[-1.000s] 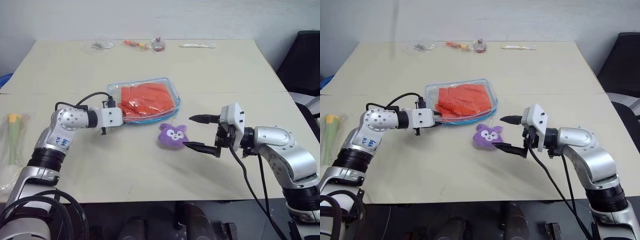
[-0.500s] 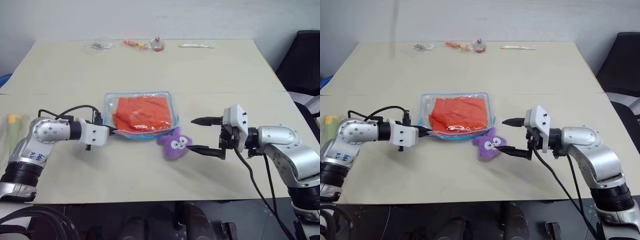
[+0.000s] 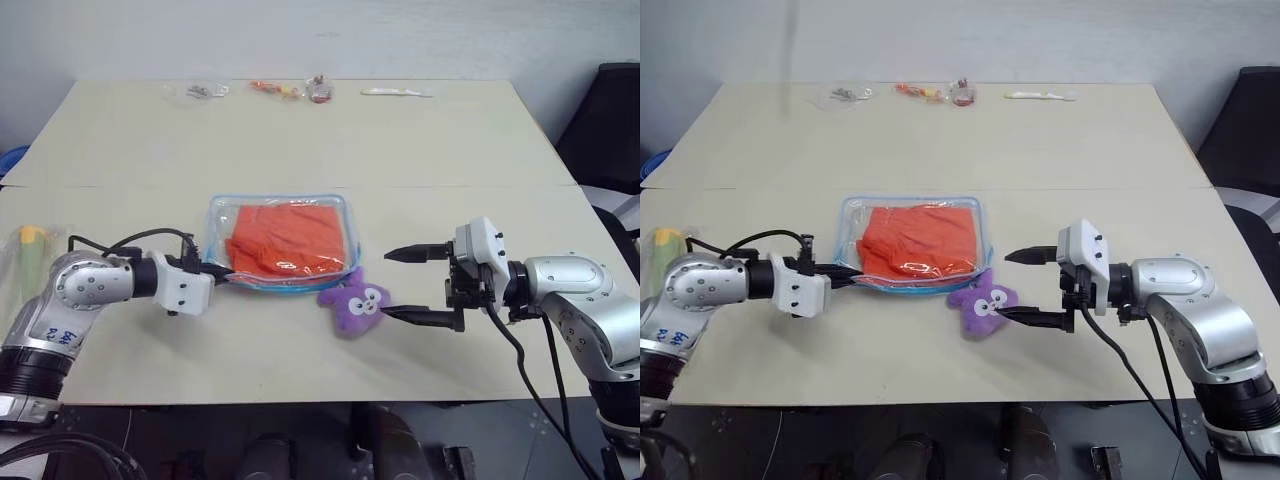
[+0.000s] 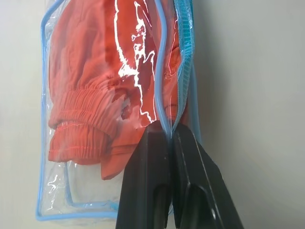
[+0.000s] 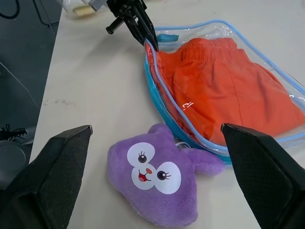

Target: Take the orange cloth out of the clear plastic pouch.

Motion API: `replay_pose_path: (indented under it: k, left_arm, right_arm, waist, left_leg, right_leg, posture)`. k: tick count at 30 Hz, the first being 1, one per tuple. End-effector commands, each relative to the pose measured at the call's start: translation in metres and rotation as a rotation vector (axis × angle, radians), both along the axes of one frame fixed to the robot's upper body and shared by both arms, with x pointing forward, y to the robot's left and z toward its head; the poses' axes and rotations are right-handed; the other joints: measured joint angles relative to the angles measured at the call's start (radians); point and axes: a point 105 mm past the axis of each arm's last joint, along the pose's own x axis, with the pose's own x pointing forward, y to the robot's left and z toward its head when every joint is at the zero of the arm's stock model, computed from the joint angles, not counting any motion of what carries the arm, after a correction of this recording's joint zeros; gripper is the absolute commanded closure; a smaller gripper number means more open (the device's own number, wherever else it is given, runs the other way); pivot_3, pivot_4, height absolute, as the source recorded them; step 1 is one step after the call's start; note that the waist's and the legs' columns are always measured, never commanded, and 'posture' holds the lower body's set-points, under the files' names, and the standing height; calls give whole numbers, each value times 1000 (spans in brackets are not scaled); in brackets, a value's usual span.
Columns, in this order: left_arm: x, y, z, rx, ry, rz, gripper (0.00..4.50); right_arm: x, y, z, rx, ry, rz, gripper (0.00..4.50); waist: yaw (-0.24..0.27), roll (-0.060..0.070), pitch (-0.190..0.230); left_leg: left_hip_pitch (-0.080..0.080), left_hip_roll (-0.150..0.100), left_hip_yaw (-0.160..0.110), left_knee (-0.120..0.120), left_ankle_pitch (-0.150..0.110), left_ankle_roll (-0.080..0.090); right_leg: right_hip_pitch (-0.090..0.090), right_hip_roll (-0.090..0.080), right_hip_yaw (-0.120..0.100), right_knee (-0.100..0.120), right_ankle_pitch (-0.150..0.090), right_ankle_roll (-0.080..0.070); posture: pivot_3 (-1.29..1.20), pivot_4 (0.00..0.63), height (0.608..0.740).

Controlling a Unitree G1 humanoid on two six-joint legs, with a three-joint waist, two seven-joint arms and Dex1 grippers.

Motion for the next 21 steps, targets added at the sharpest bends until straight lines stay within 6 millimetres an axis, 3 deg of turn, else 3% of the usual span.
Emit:
replay_pose_path:
  k: [1,6,8,14,18,21]
  left_arm:
    - [-3,0,10,-54,-5,13,3781]
    - [-18,3,19,-156,89,92,2169]
    - [-38,4,23,-255,282,158,1546]
    - [-99,-17,66,-530,802,184,1546]
    - [-112,-28,85,-596,873,160,1546]
    - [-118,-34,84,-566,887,155,1546]
  right_arm:
    - [-3,1,10,2,-50,11,0]
    - [-6,1,4,-5,-34,-4,0]
    - [-7,1,-1,-6,-17,-19,0]
    - [0,-2,-31,-40,11,-92,0]
    - [4,2,-54,-66,23,-101,0]
    - [12,4,-66,-83,25,-117,0]
  waist:
    - [-1,0,0]
    - [-3,0,0]
    - [-4,0,0]
    - [1,1,0]
    - [-2,1,0]
    - [-6,1,0]
  left_leg:
    - [0,0,0,0,0,0]
    - [0,1,0,0,0,0]
    - [0,1,0,0,0,0]
    - [0,1,-3,0,0,-1]
    - [0,0,-2,0,0,-1]
    - [0,1,-1,-1,0,-2]
  right_leg:
    - [0,0,0,0,0,0]
    - [0,0,0,0,0,0]
    - [0,0,0,0,0,0]
    - [1,-1,1,0,0,0]
    - [2,-1,2,-1,0,0]
    - [2,1,2,-1,-1,-1]
  posture:
    - [0,150,740]
    - [0,150,740]
    - [0,150,740]
    - [0,150,740]
    - [0,150,740]
    - [0,150,740]
